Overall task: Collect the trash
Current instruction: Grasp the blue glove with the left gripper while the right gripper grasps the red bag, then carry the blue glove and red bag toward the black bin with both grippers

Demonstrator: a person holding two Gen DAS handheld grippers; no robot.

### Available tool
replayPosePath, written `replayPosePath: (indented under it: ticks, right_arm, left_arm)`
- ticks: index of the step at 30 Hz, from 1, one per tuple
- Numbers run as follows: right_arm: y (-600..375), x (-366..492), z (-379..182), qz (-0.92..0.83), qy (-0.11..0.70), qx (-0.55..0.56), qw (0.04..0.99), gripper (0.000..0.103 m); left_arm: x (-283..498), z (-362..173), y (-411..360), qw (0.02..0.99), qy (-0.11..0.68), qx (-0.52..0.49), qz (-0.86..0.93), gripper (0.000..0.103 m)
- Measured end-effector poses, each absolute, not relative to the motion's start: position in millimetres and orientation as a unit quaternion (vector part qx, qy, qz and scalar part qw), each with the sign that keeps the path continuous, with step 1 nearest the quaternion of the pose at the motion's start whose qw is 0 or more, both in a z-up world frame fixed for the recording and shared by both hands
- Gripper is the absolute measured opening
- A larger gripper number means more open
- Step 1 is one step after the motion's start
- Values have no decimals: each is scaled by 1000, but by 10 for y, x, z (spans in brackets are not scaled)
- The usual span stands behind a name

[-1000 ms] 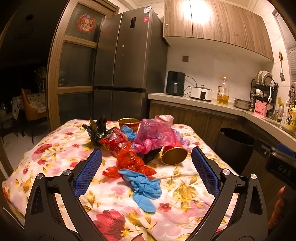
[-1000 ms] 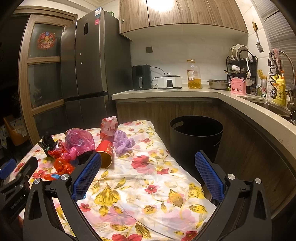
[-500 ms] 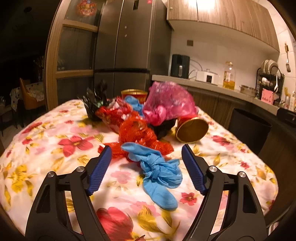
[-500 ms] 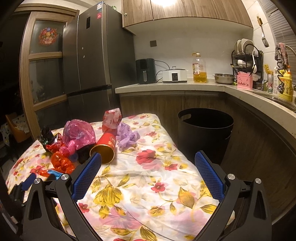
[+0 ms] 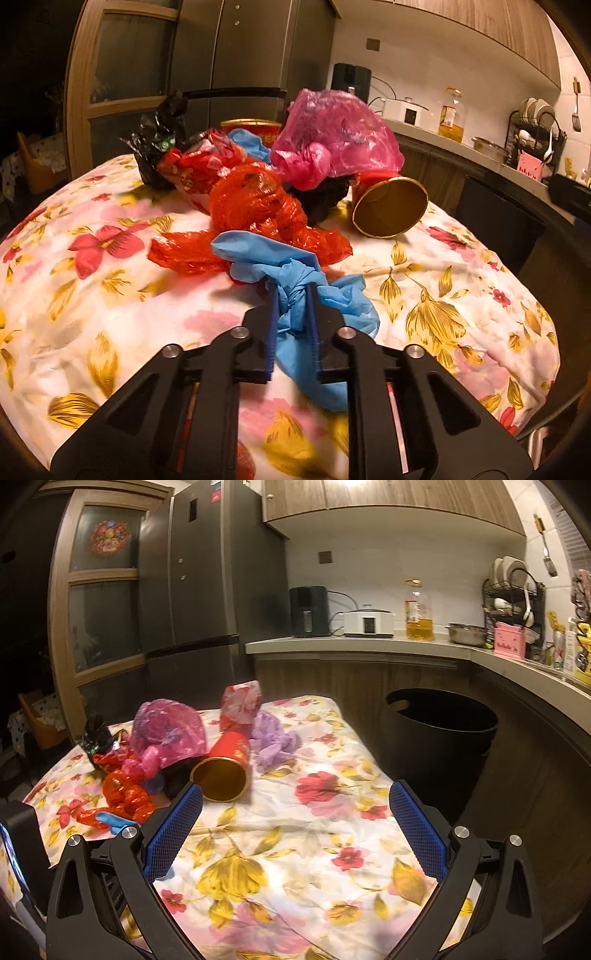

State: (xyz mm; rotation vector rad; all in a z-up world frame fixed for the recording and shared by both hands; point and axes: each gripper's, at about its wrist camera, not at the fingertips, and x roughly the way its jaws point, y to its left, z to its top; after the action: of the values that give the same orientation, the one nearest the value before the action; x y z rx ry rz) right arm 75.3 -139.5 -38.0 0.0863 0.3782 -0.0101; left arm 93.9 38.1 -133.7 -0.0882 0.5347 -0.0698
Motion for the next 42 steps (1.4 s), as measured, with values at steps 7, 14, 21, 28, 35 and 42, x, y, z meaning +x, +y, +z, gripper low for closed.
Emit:
replayPosePath:
  ticks: [7,14,21,28,35,42]
  right_arm:
    - [-1122,888,-502,52,185,37,981,98]
    - [-729,1133,-634,117,192,55,973,98]
    - [-350,1420,-794,158,211,50,963,92]
    - [-25,1652,-882,192,232,28,953,89]
    - [104,1776,-1002,225,278,15,934,54]
    - [7,1369,-866,257,245,-3,935,49]
  left_arm:
    - [651,-1059,660,971,227,-66,-24,10]
    - [510,-835,960,976,199,-84,17,10]
    - [477,-719,1085,979,177,-92,30,10]
    - [536,-651,1233,979,168,-104,42,10]
    - [606,-653,1273,978,172,-108,45,10]
    - [576,-611,1245,979,170,-104,46,10]
